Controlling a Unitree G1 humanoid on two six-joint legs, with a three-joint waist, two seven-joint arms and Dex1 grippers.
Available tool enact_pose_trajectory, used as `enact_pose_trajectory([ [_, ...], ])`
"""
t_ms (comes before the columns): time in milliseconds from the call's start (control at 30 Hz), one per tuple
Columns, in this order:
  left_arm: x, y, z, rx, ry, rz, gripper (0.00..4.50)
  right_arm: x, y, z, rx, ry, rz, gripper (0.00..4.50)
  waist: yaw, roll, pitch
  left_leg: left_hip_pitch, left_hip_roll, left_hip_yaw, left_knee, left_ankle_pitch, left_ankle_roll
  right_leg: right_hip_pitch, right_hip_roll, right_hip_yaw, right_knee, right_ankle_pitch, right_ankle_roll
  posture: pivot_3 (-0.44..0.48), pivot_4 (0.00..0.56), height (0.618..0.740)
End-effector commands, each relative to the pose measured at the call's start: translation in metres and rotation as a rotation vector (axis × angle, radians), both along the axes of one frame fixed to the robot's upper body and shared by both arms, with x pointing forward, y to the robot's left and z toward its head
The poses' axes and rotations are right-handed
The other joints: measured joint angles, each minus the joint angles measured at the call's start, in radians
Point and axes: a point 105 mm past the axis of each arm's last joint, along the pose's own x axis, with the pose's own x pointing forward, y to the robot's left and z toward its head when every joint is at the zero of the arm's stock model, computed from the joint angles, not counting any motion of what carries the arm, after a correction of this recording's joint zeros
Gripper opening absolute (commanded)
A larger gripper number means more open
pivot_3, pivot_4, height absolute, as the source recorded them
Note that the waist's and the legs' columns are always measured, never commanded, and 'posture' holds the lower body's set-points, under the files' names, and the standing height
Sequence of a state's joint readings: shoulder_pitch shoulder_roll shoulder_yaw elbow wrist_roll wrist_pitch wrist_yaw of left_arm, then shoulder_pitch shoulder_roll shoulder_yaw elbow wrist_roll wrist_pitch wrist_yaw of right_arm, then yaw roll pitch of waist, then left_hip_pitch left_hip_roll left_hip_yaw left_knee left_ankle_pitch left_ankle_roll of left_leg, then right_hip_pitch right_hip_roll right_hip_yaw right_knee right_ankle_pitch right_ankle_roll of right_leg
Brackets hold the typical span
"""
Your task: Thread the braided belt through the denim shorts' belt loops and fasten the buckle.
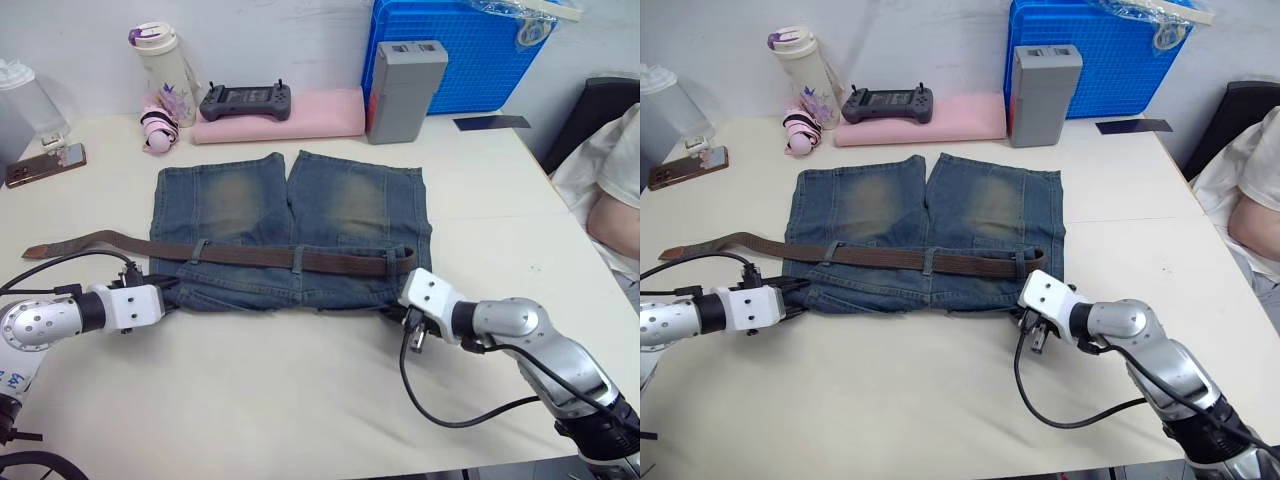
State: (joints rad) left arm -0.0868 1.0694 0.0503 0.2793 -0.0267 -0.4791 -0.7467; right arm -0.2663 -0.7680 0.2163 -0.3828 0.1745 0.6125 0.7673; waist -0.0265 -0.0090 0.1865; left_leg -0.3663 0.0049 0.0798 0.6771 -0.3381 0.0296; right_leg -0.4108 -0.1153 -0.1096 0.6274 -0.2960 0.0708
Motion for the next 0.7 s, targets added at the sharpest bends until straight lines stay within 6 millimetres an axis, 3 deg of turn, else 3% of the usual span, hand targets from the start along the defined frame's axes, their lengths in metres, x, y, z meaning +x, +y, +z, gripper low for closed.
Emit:
enact_pose_trajectory([
  [33, -0.015, -0.009, -0.015, -0.020, 0.119, -0.011, 4.19, 0.006, -0.007, 0.010, 0.000, -0.047, -0.033, 1.50, 0.000, 0.000, 0.000, 0.000, 0.000, 0.000, 0.000, 0.000, 0.000, 0.000, 0.000, 0.000, 0.000, 0.000, 0.000, 0.000, 0.150, 0.724],
  [67, -0.018, -0.013, -0.013, -0.045, 0.135, -0.009, 4.50, 0.003, -0.004, 0.012, 0.025, -0.034, -0.019, 2.13, 0.000, 0.000, 0.000, -0.001, 0.000, 0.000, 0.000, -0.001, 0.000, 0.000, 0.000, -0.001, 0.000, 0.000, 0.000, 0.000, 0.150, 0.724],
  [100, -0.020, -0.016, -0.012, -0.062, 0.147, -0.007, 4.50, 0.000, -0.002, 0.014, 0.043, -0.024, -0.007, 2.46, 0.001, 0.000, 0.000, -0.001, 0.000, 0.000, 0.000, -0.001, 0.000, 0.000, 0.000, -0.001, -0.001, 0.000, 0.000, 0.000, 0.150, 0.724],
  [167, -0.022, -0.022, -0.003, -0.137, 0.164, 0.008, 4.50, -0.003, 0.001, 0.027, 0.100, -0.015, 0.009, 3.63, 0.001, 0.001, 0.001, -0.002, 0.000, 0.000, 0.000, -0.001, 0.001, 0.000, 0.000, -0.001, -0.001, 0.000, 0.000, 0.000, 0.150, 0.724],
  [233, -0.022, -0.027, 0.014, -0.227, 0.182, 0.027, 4.50, -0.007, 0.001, 0.045, 0.171, 0.006, 0.036, 4.45, 0.001, 0.001, 0.001, -0.003, 0.000, 0.000, 0.000, -0.002, 0.002, 0.000, 0.000, -0.001, -0.002, 0.000, 0.001, 0.000, 0.150, 0.724],
  [367, -0.023, -0.035, 0.045, -0.420, 0.238, 0.063, 4.50, -0.002, -0.007, 0.093, 0.370, 0.037, 0.038, 4.45, 0.001, 0.001, 0.003, -0.004, 0.000, -0.001, 0.003, -0.002, 0.002, -0.001, 0.000, -0.002, -0.002, 0.000, 0.001, 0.000, 0.150, 0.724],
  [467, -0.021, -0.044, 0.062, -0.562, 0.225, 0.056, 4.50, 0.023, -0.017, 0.111, 0.460, 0.046, -0.078, 4.45, -0.001, 0.001, 0.003, -0.003, 0.000, -0.001, 0.003, -0.001, 0.001, -0.001, 0.000, -0.001, -0.003, 0.000, 0.001, 0.000, 0.150, 0.724],
  [567, -0.020, -0.050, 0.059, -0.596, 0.234, 0.056, 4.50, 0.047, -0.024, 0.101, 0.468, 0.118, -0.204, 4.45, -0.002, 0.001, 0.003, -0.003, 0.000, -0.001, 0.003, -0.001, 0.000, -0.001, 0.000, -0.001, -0.003, 0.000, 0.001, 0.000, 0.150, 0.724],
  [700, -0.019, -0.060, 0.059, -0.649, 0.228, 0.055, 4.50, 0.059, -0.023, 0.069, 0.454, 0.285, -0.274, 4.45, -0.001, 0.002, 0.003, -0.005, 0.000, -0.001, 0.001, -0.001, 0.000, -0.002, 0.000, -0.002, -0.001, 0.000, 0.001, 0.000, 0.150, 0.724],
])
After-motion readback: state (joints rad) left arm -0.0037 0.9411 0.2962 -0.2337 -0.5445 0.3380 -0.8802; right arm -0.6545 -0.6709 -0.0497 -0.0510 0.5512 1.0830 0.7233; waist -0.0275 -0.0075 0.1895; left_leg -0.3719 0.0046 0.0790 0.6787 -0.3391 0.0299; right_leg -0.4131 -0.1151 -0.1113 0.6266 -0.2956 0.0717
